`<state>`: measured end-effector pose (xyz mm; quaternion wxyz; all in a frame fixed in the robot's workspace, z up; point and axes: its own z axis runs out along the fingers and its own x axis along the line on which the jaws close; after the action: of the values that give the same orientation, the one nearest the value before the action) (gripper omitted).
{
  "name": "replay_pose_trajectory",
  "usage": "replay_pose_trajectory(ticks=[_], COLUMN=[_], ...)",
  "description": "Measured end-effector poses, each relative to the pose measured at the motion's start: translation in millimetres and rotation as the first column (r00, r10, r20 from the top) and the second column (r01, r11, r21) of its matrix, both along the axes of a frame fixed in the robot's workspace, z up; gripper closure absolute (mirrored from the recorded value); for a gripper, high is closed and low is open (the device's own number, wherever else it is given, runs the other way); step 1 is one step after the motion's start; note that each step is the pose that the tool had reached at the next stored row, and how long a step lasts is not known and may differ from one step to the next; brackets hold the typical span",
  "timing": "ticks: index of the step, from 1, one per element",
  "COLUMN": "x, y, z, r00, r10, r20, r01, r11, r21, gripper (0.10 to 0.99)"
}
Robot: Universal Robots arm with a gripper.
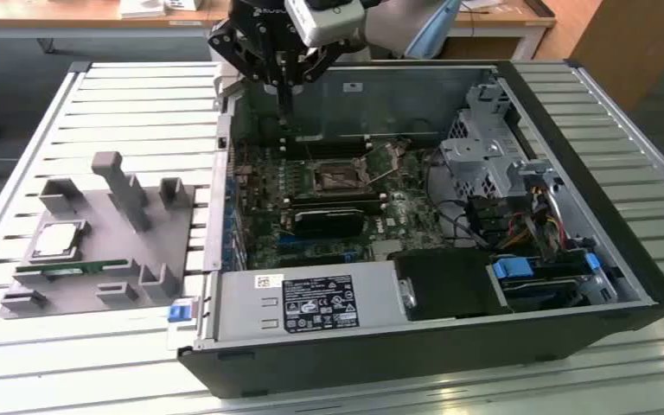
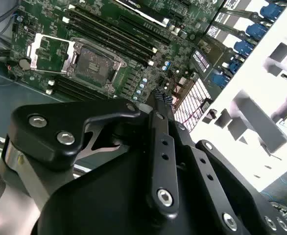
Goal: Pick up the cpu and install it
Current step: 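Reach for the cpu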
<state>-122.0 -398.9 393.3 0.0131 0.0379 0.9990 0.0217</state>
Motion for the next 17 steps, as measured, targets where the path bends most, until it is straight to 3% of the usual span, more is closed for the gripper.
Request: replay_pose_trajectory(ticks=[17], x=[-6.3], y=[0.0], z=[-0.3], r00=[1.0], r10=[0.0], r20=[-0.0002], r01=[0.0], r11=[1.0], r21=[0.0], gripper=[0.98])
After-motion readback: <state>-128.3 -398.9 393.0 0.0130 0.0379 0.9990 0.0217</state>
